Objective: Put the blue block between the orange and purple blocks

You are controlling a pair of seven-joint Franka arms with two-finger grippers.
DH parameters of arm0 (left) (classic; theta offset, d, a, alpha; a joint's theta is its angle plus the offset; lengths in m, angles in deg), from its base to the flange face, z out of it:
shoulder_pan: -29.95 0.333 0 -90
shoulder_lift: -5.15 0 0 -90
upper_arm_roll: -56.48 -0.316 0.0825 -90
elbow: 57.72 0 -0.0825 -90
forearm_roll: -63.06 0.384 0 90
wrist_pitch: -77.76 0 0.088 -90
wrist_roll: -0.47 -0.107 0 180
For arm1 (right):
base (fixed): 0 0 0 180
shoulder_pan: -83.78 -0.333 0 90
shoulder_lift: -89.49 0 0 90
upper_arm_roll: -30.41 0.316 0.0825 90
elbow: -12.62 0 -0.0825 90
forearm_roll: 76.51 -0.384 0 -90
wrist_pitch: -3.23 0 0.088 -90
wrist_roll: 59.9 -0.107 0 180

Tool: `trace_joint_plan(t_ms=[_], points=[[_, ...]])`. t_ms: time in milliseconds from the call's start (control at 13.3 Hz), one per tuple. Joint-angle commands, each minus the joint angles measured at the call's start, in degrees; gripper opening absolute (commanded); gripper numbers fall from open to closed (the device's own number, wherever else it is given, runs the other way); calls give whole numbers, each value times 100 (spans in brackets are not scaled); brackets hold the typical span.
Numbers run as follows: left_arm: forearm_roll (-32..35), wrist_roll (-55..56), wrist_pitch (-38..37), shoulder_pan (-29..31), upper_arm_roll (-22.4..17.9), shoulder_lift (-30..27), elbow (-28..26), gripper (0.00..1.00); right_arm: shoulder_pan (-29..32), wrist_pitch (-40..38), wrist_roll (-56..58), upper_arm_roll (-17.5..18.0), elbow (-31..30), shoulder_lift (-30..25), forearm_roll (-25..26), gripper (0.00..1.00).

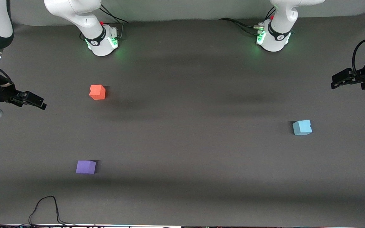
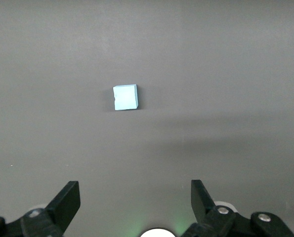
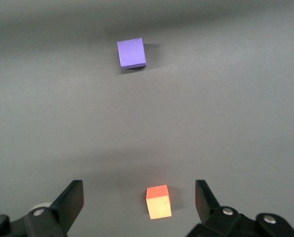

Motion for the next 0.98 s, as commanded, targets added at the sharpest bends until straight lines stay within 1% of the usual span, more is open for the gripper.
trace_joint_plan(t_ms=[0, 451, 601, 676, 827, 902], points=[[-71, 75, 24, -33, -26, -124, -104, 100, 20, -119, 127, -15, 103, 40, 8, 100], [-63, 5, -3, -16, -26, -124, -139, 100, 20, -110, 136, -15, 103, 40, 8, 100], [-54, -292, 6, 36, -104, -150, -183, 100, 20, -110, 127, -15, 103, 40, 8, 100], [-45, -546, 15, 159, -183, -176, -262, 100, 20, -110, 136, -15, 103, 40, 8, 100], [-36, -838, 67, 448, -193, -229, -394, 100, 11, -119, 127, -15, 103, 40, 8, 100], [-19, -908, 111, 485, -193, -247, -447, 100, -7, -119, 127, -15, 103, 40, 8, 100]])
